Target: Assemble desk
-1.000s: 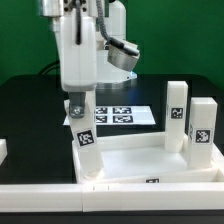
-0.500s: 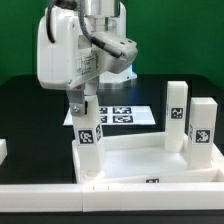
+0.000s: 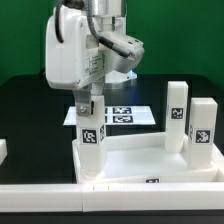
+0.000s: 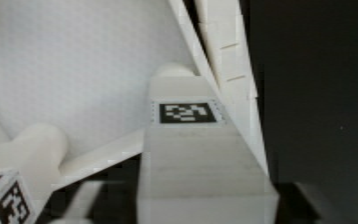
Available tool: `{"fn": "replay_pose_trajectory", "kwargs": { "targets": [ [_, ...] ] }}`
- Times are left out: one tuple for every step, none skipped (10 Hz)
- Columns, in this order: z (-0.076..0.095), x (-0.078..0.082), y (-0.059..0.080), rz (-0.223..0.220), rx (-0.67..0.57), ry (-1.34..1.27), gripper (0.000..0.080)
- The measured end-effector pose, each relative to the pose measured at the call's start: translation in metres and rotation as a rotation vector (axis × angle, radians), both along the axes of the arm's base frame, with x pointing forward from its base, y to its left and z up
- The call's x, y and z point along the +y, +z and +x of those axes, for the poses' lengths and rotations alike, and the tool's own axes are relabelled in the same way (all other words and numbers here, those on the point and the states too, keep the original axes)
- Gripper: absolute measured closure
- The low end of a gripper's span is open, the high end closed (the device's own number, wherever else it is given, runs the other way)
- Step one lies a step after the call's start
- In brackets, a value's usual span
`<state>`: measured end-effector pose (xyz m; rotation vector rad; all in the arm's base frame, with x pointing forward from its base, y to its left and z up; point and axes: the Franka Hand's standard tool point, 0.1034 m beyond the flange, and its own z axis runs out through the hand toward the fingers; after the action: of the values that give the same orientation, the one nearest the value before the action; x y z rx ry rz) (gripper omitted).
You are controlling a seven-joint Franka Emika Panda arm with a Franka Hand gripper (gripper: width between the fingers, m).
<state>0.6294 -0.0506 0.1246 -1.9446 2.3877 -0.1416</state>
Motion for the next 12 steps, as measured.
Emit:
{"fn": "replay_pose_trajectory", "kwargs": {
  "targets": [
    [-0.0010,0.0047,0.0001,-0.020,0.049,0.156,0.0286],
    [0.0007,0.0089,0.0010,-0.037,0.065,0.336,0.0286],
    [-0.0001,0.0086,0.0002,-0.040,0.066,0.416,0.0179],
    [-0.0002,0.0079,0.0000,-0.046,0.068,0.479,0.0159],
    [-0.0002,0.0078,0.0000,-0.052,0.071,0.549,0.0159],
    [-0.0002,0.0076,0.0000,-0.057,0.073,0.610,0.0151],
    [-0.0002,0.0061,0.0000,-0.079,0.084,0.740,0.0151],
    [0.0009,0.0030,0.0007,-0.131,0.113,0.951,0.0151],
    [0.0037,0.0027,0.0033,-0.156,0.118,1.134,0.0151],
    [0.0047,0.0015,0.0043,-0.165,0.119,1.208,0.0151],
    [0.0043,0.0014,0.0035,-0.163,0.119,1.203,0.0151],
    [0.0043,0.0014,0.0034,-0.162,0.118,1.178,0.0245]
  ]
}}
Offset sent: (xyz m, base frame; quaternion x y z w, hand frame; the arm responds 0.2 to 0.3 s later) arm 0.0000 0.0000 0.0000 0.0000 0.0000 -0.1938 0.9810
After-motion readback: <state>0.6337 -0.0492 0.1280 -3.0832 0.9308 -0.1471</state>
